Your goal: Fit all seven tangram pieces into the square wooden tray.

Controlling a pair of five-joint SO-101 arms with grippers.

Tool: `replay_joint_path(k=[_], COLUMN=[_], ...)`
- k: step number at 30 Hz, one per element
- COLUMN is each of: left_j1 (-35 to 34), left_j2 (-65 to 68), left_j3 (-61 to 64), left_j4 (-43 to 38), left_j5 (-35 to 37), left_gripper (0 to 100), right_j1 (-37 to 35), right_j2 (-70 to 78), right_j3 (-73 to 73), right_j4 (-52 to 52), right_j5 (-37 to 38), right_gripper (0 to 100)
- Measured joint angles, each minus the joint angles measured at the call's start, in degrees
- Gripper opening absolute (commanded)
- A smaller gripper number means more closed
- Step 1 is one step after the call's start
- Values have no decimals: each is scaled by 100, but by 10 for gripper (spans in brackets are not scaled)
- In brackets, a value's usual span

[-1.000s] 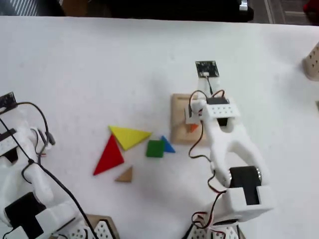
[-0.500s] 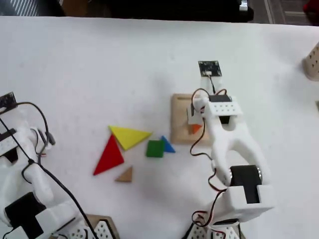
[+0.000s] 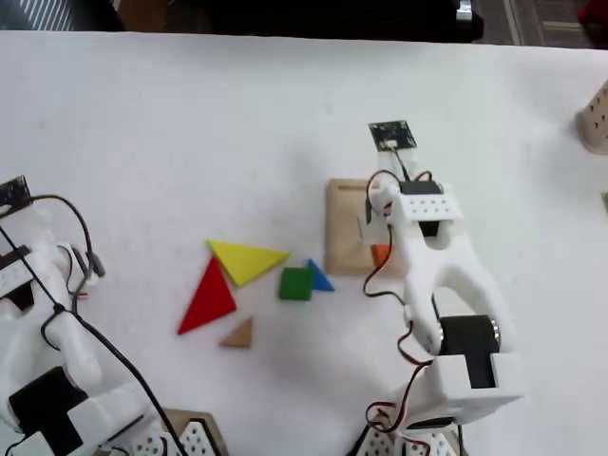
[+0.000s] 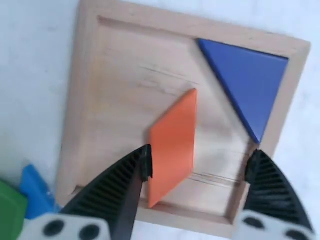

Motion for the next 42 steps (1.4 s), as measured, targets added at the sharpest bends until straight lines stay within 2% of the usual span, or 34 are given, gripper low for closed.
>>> replay_joint_path(k=[7,9,12,15,18,21,25,27,29,33,36,39,42], left_j1=[0,0,26,360,791,1327,2347,3051,3842,5371,6145,6743,7358], left_j2=[0,0,0,0,0,0,0,0,0,0,0,0,0], left_j3=[0,0,0,-132,-818,-1776,-3209,-3859,-4413,-4747,-4633,-4167,-3420], left_j4=[0,0,0,167,879,2101,3771,4273,4431,4185,3657,2708,1380], left_j5=[0,0,0,0,0,158,545,818,1108,1301,1222,1143,1143], left_gripper=[211,211,210,201,114,45,42,42,42,46,42,42,42], right_j1=[378,580,897,1204,1442,1582,1855,2057,2321,2602,2655,2637,2655], right_j2=[-563,-695,-747,-747,-765,-765,-765,-765,-765,-765,-765,-765,-765], right_j3=[0,26,193,290,554,756,914,1037,1196,1363,1371,1371,1371], right_j4=[492,527,492,475,475,475,475,431,299,176,176,141,97], right_j5=[-44,-290,-431,-431,-264,114,422,475,484,492,492,492,492], right_gripper=[8,38,16,18,18,18,18,18,18,18,18,18,18])
